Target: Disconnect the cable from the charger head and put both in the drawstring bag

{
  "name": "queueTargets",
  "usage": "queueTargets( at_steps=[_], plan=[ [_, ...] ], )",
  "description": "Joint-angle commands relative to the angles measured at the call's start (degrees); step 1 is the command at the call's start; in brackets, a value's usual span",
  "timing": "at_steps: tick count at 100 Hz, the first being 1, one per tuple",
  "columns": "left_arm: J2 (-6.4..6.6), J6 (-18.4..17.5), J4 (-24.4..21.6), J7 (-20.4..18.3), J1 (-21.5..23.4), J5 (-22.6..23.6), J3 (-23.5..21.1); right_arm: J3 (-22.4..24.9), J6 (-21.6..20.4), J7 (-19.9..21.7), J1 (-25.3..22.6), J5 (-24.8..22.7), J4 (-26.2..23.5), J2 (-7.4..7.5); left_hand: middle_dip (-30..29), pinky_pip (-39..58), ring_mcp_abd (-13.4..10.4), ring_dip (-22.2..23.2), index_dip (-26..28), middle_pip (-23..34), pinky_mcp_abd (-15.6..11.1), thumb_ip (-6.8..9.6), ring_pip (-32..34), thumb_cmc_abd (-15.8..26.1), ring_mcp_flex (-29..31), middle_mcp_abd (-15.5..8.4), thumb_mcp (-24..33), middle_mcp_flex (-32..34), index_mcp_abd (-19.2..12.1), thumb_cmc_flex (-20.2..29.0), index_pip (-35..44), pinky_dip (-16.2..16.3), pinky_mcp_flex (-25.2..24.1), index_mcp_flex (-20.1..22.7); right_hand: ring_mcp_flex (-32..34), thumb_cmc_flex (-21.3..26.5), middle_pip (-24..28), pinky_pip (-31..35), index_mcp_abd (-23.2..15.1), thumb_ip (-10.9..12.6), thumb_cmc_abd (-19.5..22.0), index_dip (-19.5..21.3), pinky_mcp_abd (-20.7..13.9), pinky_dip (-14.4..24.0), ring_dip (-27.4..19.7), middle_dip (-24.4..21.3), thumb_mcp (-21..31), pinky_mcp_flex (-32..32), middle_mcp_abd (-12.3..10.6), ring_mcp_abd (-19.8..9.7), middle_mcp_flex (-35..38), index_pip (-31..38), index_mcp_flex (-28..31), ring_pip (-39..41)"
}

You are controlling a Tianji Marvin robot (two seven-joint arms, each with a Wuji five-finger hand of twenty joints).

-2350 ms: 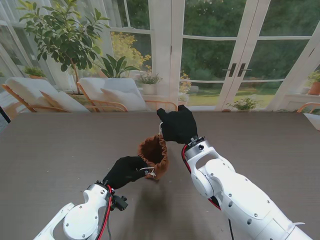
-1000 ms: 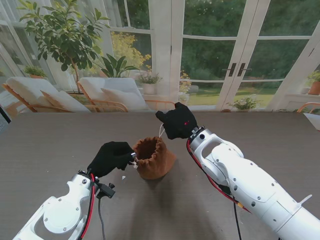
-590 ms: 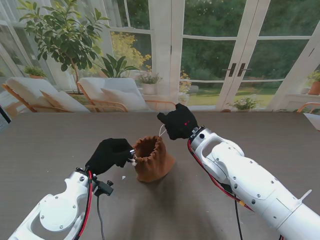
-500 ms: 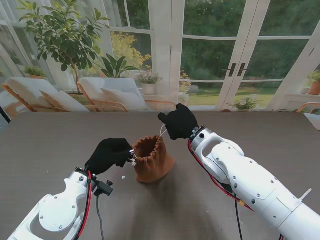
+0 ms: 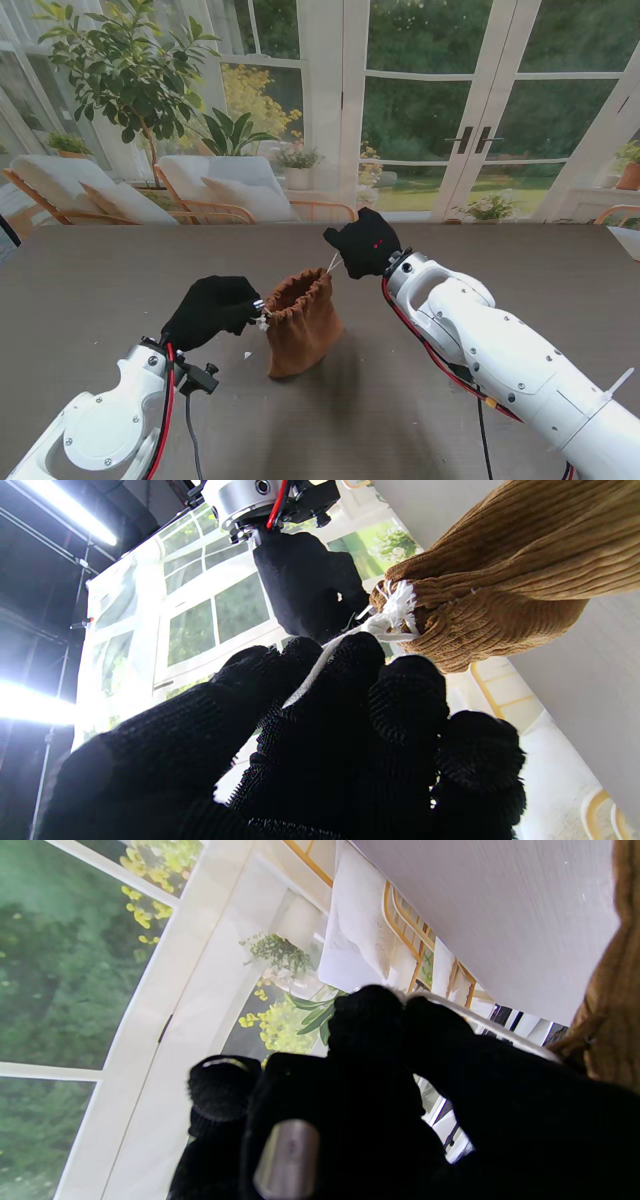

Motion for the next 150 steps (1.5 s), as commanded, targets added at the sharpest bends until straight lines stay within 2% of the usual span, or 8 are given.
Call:
queueTargets(
  at_steps=[1, 78, 150],
  plan=[
    [-0.01, -0.42, -1.38, -0.82, 0.63, -0.15, -0.48, -0.08, -0.55, 1.27, 0.56, -0.63, 0.35, 0.29, 1.32, 1.85, -4.40, 0.96, 0.42, 1.06, -1.81, -0.96, 0.97, 1.07, 0.76, -1.35, 0.92, 1.97, -4.18, 3.87, 8.02, -0.45, 0.19, 1.67, 0.84, 2.11, 0.92, 2.92, -2.09, 0.59, 1.59, 1.27, -1.52, -0.37, 0.92, 1.31, 1.68, 28.33, 5.17, -12.47, 4.60, 0.36, 0.99, 2.68],
    [-0.19, -0.90, -7.46, 0.78, 6.56, 1.07, -4.98, -1.45, -0.88, 6.27, 3.11, -1.64, 2.51, 1.06, 2.17, 1.71, -4.40, 1.20, 0.00, 0.93, -2.01, -0.98, 0.83, 0.96, 0.74, -1.18, 0.70, 1.84, -4.00, 4.35, 8.14, -0.56, 0.22, 1.26, 0.89, 1.69, 0.48, 2.21, -4.05, 0.63, 1.85, 2.64, -2.11, -0.38, 0.81, 1.91, 1.45, 28.21, 4.45, -13.29, 4.55, -0.29, 1.05, 2.11],
    [-0.55, -1.45, -11.93, 2.13, 12.46, 0.84, -8.86, -1.26, -0.95, 8.67, 3.57, -1.77, 3.05, 1.33, 3.12, 0.75, -4.44, 1.33, -0.36, 0.63, -2.44, -0.91, 0.38, 0.87, 0.51, -1.13, 0.49, 1.68, -3.92, 4.86, 8.13, -0.93, 0.04, 1.08, 0.91, 1.22, 0.21, 1.88, -5.13, 0.48, 1.78, 2.90, -2.49, -0.33, 0.86, 2.23, 1.66, 28.19, 4.14, -13.67, 4.56, -0.39, 1.16, 1.94]
  ],
)
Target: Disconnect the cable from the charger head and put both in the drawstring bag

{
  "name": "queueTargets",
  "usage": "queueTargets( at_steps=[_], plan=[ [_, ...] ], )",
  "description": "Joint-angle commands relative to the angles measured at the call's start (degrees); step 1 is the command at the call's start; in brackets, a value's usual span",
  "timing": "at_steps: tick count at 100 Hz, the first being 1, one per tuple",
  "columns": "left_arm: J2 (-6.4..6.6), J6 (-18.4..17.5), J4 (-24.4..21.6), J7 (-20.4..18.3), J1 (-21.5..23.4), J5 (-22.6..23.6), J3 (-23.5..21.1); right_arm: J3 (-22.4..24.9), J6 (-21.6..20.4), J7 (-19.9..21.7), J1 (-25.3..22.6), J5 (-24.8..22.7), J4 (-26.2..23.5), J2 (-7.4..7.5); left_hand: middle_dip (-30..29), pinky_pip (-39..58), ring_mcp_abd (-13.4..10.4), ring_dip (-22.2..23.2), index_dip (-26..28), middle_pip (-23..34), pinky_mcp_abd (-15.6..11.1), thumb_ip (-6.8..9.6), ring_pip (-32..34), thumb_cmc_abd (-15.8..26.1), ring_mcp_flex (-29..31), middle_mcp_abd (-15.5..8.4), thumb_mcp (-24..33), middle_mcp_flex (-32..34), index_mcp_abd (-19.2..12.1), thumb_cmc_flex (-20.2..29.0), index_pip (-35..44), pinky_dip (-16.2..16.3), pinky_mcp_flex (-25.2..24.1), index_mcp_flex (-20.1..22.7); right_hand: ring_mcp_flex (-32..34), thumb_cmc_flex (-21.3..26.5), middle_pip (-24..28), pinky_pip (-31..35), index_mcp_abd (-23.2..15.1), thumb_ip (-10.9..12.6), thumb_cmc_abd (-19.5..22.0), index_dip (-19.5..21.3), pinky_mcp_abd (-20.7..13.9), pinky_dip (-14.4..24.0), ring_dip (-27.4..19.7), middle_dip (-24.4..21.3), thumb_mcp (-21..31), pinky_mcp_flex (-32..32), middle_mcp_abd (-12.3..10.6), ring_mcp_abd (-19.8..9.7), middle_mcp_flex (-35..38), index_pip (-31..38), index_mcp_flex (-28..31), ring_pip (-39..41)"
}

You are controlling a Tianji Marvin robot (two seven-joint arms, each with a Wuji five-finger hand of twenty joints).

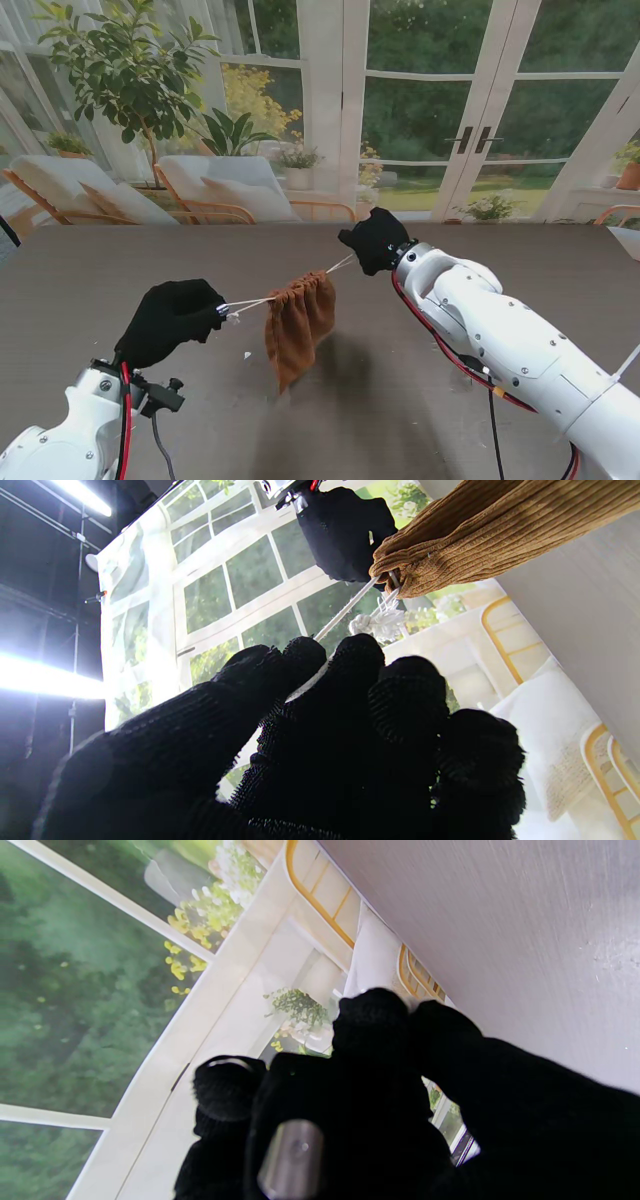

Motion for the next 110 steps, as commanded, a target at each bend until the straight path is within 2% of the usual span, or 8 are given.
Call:
queueTargets(
  at_steps=[1, 32, 67, 110],
  plan=[
    [-0.30, -0.23, -1.30, -0.68, 0.76, -0.18, -0.46, 0.30, -0.14, 1.35, -0.19, -0.53, -0.03, 0.49, 1.18, 0.76, -4.41, 0.70, 1.18, 0.64, -2.16, -0.89, 0.37, 0.89, 0.51, -1.13, 1.26, 1.69, -4.04, 4.25, 8.07, -0.25, 0.04, 1.71, 0.90, 2.45, 0.24, 1.87, -2.13, 0.49, 1.04, 1.15, -1.68, -0.33, 0.86, 0.91, 1.76, 28.19, 4.69, -13.12, 4.57, 0.44, 1.64, 1.94],
    [-0.66, -0.95, -3.18, 1.18, 3.06, 0.78, -1.45, -0.02, -0.30, 3.15, 0.65, -0.54, 0.80, 0.68, 1.47, 0.71, -4.44, 0.78, 1.10, 0.54, -2.19, -0.86, 0.28, 0.91, 0.57, -1.08, 1.21, 1.70, -4.09, 4.35, 8.15, -0.26, 0.03, 1.69, 0.91, 2.30, 0.20, 1.78, -2.41, 0.39, 0.90, 1.21, -1.74, -0.27, 0.91, 1.05, 2.00, 28.18, 4.72, -13.19, 4.58, 0.40, 1.79, 1.90],
    [-1.20, -1.95, -4.14, 3.95, 4.46, 1.80, -1.36, -0.64, -0.37, 3.42, 1.48, -0.13, 2.10, 0.78, 1.69, 0.60, -4.43, 0.86, 1.06, 0.51, -2.26, -0.84, 0.21, 0.87, 0.58, -0.95, 1.19, 1.73, -3.81, 4.49, 8.14, -0.29, 0.05, 1.67, 0.91, 2.25, 0.06, 1.52, -2.53, 0.36, 0.95, 1.27, -1.72, -0.30, 0.94, 1.08, 1.96, 28.11, 4.62, -13.19, 4.57, 0.39, 1.74, 1.89],
    [-1.46, -2.34, -5.40, 5.17, 6.38, 2.88, -2.60, -1.35, -0.94, 3.36, 2.28, 0.59, 3.76, 0.88, 1.87, 0.44, -4.39, 0.96, 1.08, 0.48, -2.37, -0.83, 0.17, 0.92, 0.48, -0.92, 1.13, 1.70, -3.77, 4.64, 8.16, -0.34, -0.01, 1.60, 0.91, 2.11, -0.07, 1.27, -2.80, 0.34, 1.00, 1.30, -1.73, -0.29, 0.96, 1.13, 1.96, 28.07, 4.52, -13.19, 4.59, 0.39, 1.65, 1.88]
  ],
)
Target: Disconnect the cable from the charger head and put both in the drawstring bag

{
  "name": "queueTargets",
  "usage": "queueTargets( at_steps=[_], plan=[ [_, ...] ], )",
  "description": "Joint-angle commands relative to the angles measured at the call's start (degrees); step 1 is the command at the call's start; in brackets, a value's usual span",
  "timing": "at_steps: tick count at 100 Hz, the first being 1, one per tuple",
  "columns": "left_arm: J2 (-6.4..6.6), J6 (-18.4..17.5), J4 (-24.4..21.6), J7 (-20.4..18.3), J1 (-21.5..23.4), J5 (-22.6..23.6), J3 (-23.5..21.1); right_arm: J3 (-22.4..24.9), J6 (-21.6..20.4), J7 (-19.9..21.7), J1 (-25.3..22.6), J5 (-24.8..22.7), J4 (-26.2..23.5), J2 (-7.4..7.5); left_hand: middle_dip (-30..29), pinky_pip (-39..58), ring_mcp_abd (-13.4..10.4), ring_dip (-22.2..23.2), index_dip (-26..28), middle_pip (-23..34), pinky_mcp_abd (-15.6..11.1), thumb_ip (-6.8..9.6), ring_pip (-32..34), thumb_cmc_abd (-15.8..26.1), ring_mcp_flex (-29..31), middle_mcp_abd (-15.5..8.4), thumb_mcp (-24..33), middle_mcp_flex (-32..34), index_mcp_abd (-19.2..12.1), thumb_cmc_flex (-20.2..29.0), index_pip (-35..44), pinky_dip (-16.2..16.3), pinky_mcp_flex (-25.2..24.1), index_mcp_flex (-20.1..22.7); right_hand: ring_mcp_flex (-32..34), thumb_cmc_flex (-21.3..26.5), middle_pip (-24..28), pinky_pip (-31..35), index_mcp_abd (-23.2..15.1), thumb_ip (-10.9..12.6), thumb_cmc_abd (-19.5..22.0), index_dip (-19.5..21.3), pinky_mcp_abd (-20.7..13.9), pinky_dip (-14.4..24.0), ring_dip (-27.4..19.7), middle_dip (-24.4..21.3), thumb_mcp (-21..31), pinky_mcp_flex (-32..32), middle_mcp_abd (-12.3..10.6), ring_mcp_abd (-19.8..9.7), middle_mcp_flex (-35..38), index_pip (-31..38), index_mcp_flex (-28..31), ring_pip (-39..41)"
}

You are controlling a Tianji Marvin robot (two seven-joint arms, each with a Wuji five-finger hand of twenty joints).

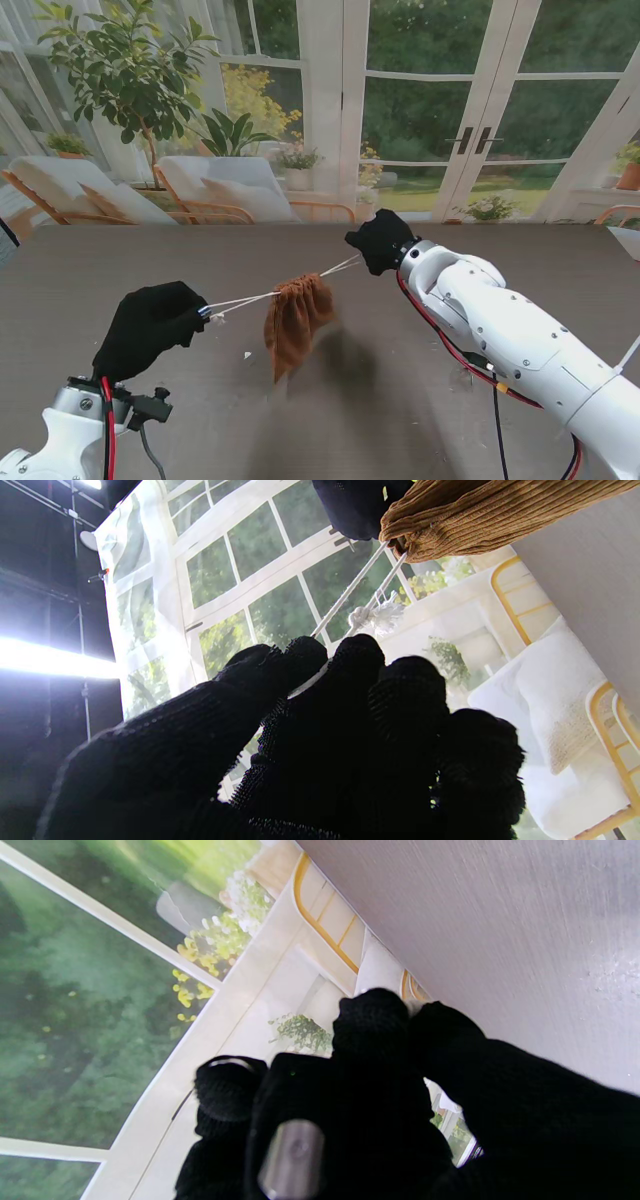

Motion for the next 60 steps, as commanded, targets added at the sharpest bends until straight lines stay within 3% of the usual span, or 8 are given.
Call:
queueTargets(
  at_steps=[1, 26, 60],
  plan=[
    [-0.39, -0.36, -1.41, -0.45, 0.82, 0.07, -0.55, -0.13, -0.06, 1.21, 0.43, -0.22, 1.46, 0.63, 1.07, 0.46, -4.37, 0.89, 2.46, 0.50, -2.14, -0.81, 0.17, 0.91, 0.48, -0.92, 1.72, 1.70, -4.08, 4.00, 8.23, -0.31, 0.00, 2.00, 0.91, 3.21, -0.03, 1.26, -1.79, 0.41, 0.54, 1.02, -1.16, -0.29, 0.96, 1.07, 1.99, 28.07, 4.53, -13.18, 4.59, 0.56, 1.67, 1.88],
    [-0.57, 0.41, -1.76, 0.22, 1.41, 0.25, -0.71, -0.61, 0.06, 1.37, 0.76, 0.28, 2.22, 0.63, 1.26, 0.23, -4.22, 0.96, 2.36, 0.46, -2.29, -0.81, 0.09, 0.76, 0.19, -0.77, 1.68, 1.44, -3.87, 4.24, 8.03, -0.36, -0.17, 1.70, 0.91, 3.09, -0.07, 1.23, -1.93, 0.39, 0.60, 1.02, -1.16, -0.26, 0.96, 1.08, 1.96, 28.08, 4.48, -13.18, 4.57, 0.57, 1.68, 1.88],
    [-0.23, 4.10, 2.71, -2.25, -4.26, -1.66, 0.45, -1.32, 3.67, 2.30, 0.64, 1.78, 2.11, -0.04, 2.86, -0.51, -2.35, 1.32, 0.32, -0.86, -1.59, -0.48, -0.50, -0.59, -1.63, 0.55, 0.57, 0.32, -2.96, 6.40, 6.34, 0.74, -2.32, 0.72, 0.90, 2.94, -0.94, 0.62, -2.16, 0.68, 0.94, 0.91, -0.72, -0.37, 0.78, 0.68, 1.55, 27.87, 4.81, -12.39, 4.56, 0.46, 1.27, 1.58]
  ],
)
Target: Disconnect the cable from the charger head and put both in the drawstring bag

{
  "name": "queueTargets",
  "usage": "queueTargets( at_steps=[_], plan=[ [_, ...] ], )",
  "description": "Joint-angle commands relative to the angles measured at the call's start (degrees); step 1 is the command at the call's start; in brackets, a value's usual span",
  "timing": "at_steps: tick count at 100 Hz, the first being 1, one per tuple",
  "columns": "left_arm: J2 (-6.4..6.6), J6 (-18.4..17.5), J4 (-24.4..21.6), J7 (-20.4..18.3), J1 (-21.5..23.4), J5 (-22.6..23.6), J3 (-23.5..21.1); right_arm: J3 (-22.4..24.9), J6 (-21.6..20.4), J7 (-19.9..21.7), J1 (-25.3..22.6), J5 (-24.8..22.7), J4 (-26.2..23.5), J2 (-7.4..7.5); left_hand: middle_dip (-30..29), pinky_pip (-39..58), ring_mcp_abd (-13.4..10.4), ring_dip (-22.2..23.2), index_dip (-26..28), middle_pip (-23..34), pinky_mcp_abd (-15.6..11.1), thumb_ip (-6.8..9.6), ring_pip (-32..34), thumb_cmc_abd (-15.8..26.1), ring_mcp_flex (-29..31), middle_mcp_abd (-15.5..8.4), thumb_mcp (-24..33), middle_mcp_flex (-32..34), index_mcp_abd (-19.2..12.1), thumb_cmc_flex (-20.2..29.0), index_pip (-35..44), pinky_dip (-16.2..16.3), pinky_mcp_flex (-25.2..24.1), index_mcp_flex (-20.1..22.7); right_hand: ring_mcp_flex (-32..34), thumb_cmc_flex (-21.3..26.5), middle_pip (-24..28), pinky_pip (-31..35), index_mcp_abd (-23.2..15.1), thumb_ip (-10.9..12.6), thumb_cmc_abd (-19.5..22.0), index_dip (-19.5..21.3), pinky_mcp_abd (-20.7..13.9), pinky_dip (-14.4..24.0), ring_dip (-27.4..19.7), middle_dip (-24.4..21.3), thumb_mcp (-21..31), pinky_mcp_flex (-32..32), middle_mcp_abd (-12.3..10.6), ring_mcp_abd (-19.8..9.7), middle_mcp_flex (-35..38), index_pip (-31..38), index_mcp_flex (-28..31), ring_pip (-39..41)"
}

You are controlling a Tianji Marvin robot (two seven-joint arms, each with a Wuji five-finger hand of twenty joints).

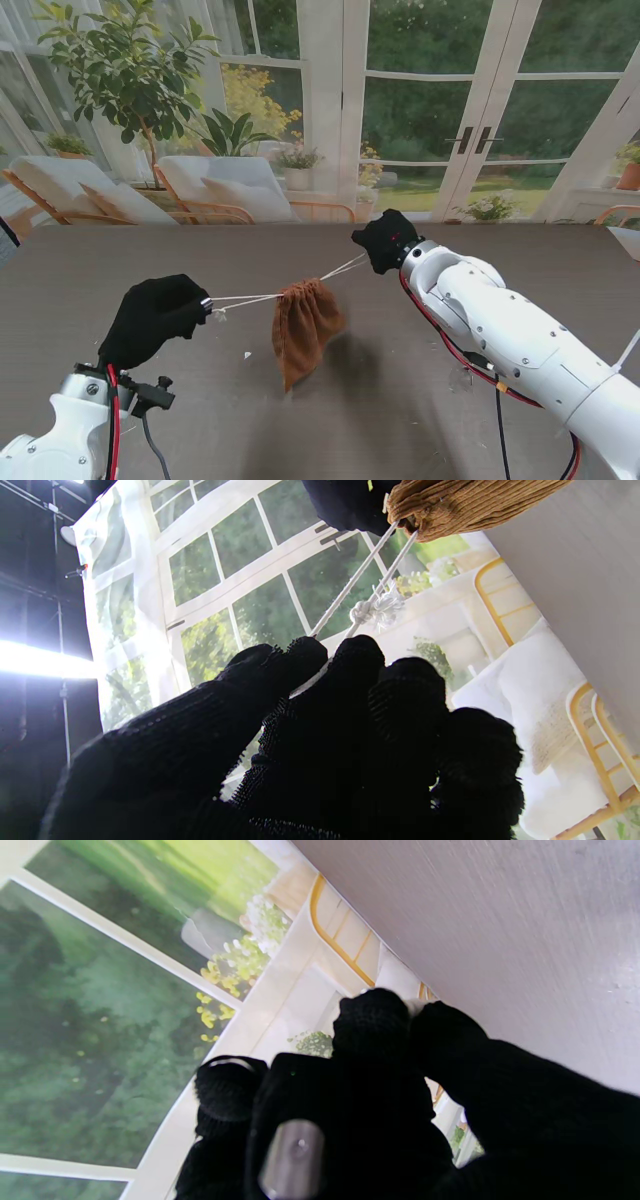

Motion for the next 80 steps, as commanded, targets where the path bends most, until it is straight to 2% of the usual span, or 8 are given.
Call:
queueTargets(
  at_steps=[1, 10, 29, 49, 59, 64, 70, 80],
  plan=[
    [-0.12, 0.71, 0.78, -0.84, -0.83, -0.72, 0.07, -0.27, 0.12, 1.27, 0.13, 0.19, 0.90, 0.02, 1.33, -0.45, -2.17, 0.61, 0.53, -0.44, -1.53, -0.42, -0.65, -0.66, -1.69, 0.60, 1.40, 0.26, -3.18, 5.46, 6.64, 0.83, -1.38, 1.15, 0.90, 3.07, -0.92, 0.60, -1.59, 0.69, 0.90, 0.89, -0.67, -0.37, 0.77, 0.64, 1.54, 27.87, 4.83, -12.37, 4.56, 0.49, 1.24, 1.58],
    [-0.06, 2.15, 2.06, -1.51, -2.01, -1.51, 0.48, -0.99, 0.40, 1.38, 0.52, 0.99, 1.71, -0.08, 1.70, -1.97, 0.06, 0.21, -1.69, -2.61, -1.40, 0.10, -2.60, -1.21, -4.32, 2.14, 0.76, -1.10, -2.15, 7.15, 4.32, 1.45, -4.89, 0.53, 0.86, 2.85, -1.23, 0.12, -1.75, 0.86, 1.11, 0.81, -0.28, -0.49, 0.59, 0.52, 1.19, 27.74, 4.90, -11.96, 4.52, 0.39, 0.86, 1.35],
    [0.65, 5.42, 4.85, -6.06, -3.58, -3.97, 0.73, -2.62, 0.96, 0.66, 0.58, 2.31, 3.03, -0.25, 4.64, -13.51, 8.62, -1.67, -4.41, -10.74, 0.71, 1.02, -12.67, -0.93, -17.23, 5.28, -0.22, -6.58, 0.57, 10.92, -4.76, 2.72, -21.08, -1.10, 0.85, 2.06, -3.29, -2.75, -2.92, 1.87, 2.33, 0.33, 1.02, -1.25, -0.62, 0.44, -0.28, 27.08, 4.72, -10.24, 4.30, 0.52, -0.65, -0.11],
    [1.62, 8.62, 7.43, -9.57, -4.73, 0.38, 0.87, -3.81, 2.15, -0.47, -0.23, 3.74, 3.63, -0.62, -0.03, -23.13, 9.91, -6.94, -6.95, -15.73, -0.22, 2.37, -23.92, 0.14, -23.90, 5.58, -3.63, -10.34, 0.56, 11.34, -10.67, -0.42, -27.42, -1.97, 0.67, 1.60, -6.69, -10.34, -4.82, 2.78, 3.88, -0.26, 5.82, -3.26, -5.21, 1.12, -2.22, 25.02, 5.25, -4.92, 1.16, 0.10, -2.07, -6.60],
    [2.09, 9.77, 8.46, -11.21, -5.30, 2.25, 1.22, -4.51, 2.86, -0.95, -0.70, 4.93, 4.00, -0.93, -7.36, -29.80, 9.74, -10.65, -8.41, -17.46, -1.63, 2.68, -31.10, -0.12, -28.46, 6.46, -4.27, -15.11, 1.38, 10.07, -16.14, -3.39, -31.14, -3.83, 0.65, 1.46, -8.51, -14.19, -4.97, 3.09, 4.51, -0.77, 7.91, -3.72, -8.45, 0.58, -3.09, 22.40, 5.71, -1.54, -1.01, -0.48, -2.61, -12.34],
    [2.36, 10.63, 8.70, -12.26, -5.52, 3.07, 1.38, -4.79, 3.14, -1.05, -0.96, 5.09, 3.98, -0.97, -20.26, -34.22, 9.59, -13.11, -9.33, -17.71, -2.58, 2.81, -35.34, -0.30, -31.93, 6.92, -4.78, -19.18, 2.20, 8.71, -21.22, -5.25, -33.64, -5.67, 0.58, 0.78, -9.99, -16.29, -5.36, 3.37, 4.76, -1.51, 8.96, -3.54, -10.59, -0.05, -3.38, 20.39, 5.75, -0.09, -2.73, -1.10, -2.92, -16.18],
    [2.72, 11.44, 9.05, -13.52, -5.78, 4.52, 1.51, -5.18, 3.34, -1.08, -1.19, 5.02, 3.94, -0.92, -26.65, -40.66, 9.12, -16.91, -10.32, -19.99, -3.77, 2.76, -41.11, 0.09, -35.87, 7.16, -2.77, -22.44, 3.28, 5.52, -28.74, -7.76, -36.08, -6.70, 0.55, -1.14, -11.73, -19.28, -5.57, 3.91, 4.92, -2.78, 10.07, -3.70, -13.47, -0.75, -3.60, 17.35, 5.96, 1.47, -5.80, -2.36, -3.65, -22.12],
    [3.34, 12.83, 9.35, -15.87, -6.13, 6.61, 1.59, -5.30, 3.68, -0.65, -1.76, 5.01, 3.59, -0.87, -32.83, -51.16, 8.01, -22.23, -15.53, -24.50, -6.21, 7.11, -48.95, 2.33, -42.81, 7.79, 1.32, -29.62, 6.34, -2.02, -41.36, -10.79, -39.45, -9.65, 0.34, -6.14, -14.84, -23.32, -4.19, 5.76, 5.18, -5.55, 11.58, -4.48, -17.78, -2.43, -4.13, 12.98, 6.78, 4.01, -11.52, -5.66, -8.05, -33.05]
  ],
)
